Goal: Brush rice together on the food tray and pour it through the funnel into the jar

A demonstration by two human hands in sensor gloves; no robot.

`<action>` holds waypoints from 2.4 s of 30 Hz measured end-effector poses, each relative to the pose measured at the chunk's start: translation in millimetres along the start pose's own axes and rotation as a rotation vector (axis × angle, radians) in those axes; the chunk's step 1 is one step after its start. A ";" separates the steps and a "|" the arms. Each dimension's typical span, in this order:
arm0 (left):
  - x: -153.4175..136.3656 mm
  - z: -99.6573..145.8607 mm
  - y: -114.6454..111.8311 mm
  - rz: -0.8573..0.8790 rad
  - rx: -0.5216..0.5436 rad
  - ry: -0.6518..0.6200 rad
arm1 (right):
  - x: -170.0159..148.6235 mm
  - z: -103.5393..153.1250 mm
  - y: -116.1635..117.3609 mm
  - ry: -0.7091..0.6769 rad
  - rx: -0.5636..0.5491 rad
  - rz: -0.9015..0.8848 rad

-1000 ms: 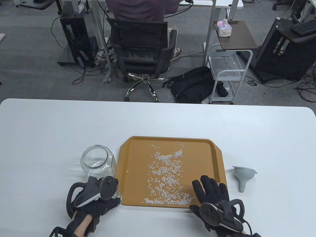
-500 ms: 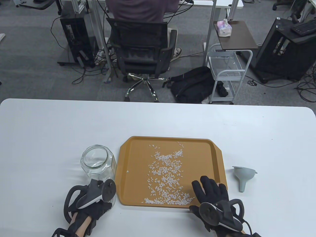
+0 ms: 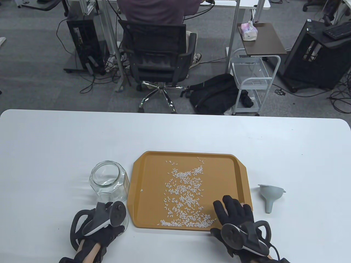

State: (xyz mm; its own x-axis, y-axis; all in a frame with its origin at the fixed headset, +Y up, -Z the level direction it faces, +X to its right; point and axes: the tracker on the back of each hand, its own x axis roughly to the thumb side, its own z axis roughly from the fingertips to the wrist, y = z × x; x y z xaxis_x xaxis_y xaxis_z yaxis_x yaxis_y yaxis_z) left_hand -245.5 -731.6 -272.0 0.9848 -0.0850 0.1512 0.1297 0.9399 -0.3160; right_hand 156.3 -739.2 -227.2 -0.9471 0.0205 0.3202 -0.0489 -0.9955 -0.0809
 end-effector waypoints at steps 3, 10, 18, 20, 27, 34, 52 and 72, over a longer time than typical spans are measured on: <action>1.0 0.7 -0.7 -0.012 0.010 0.018 | -0.1 -0.3 0.3 -0.001 0.001 -0.002; 1.4 7.2 3.4 -0.028 0.060 0.031 | 0.4 -0.2 -0.4 0.000 0.006 -0.005; 18.3 33.4 46.2 0.041 0.223 -0.056 | -3.6 0.4 -5.6 0.029 -0.028 -0.013; 28.2 37.6 59.4 0.089 0.292 -0.103 | -7.6 1.1 -9.2 0.045 -0.053 -0.030; 75.8 29.8 80.9 0.345 0.515 -0.315 | -35.0 3.4 -23.5 0.146 -0.158 -0.151; 110.6 -3.7 52.9 0.335 0.401 -0.404 | -76.8 8.9 -39.1 0.318 -0.279 -0.156; 82.3 -2.7 23.7 0.446 0.390 -0.385 | -160.9 0.1 -1.9 0.717 -0.043 -0.141; 81.5 -6.6 19.5 0.435 0.345 -0.355 | -169.4 -35.2 12.3 0.790 0.056 -0.166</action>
State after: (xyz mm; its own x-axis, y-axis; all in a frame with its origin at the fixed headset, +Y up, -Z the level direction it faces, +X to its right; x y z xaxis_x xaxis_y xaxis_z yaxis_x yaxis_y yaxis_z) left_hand -161.9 -722.4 -272.0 0.8335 0.3852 0.3961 -0.3742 0.9210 -0.1083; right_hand 305.0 -751.7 -315.6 -0.8741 0.2067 -0.4395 -0.2123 -0.9765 -0.0370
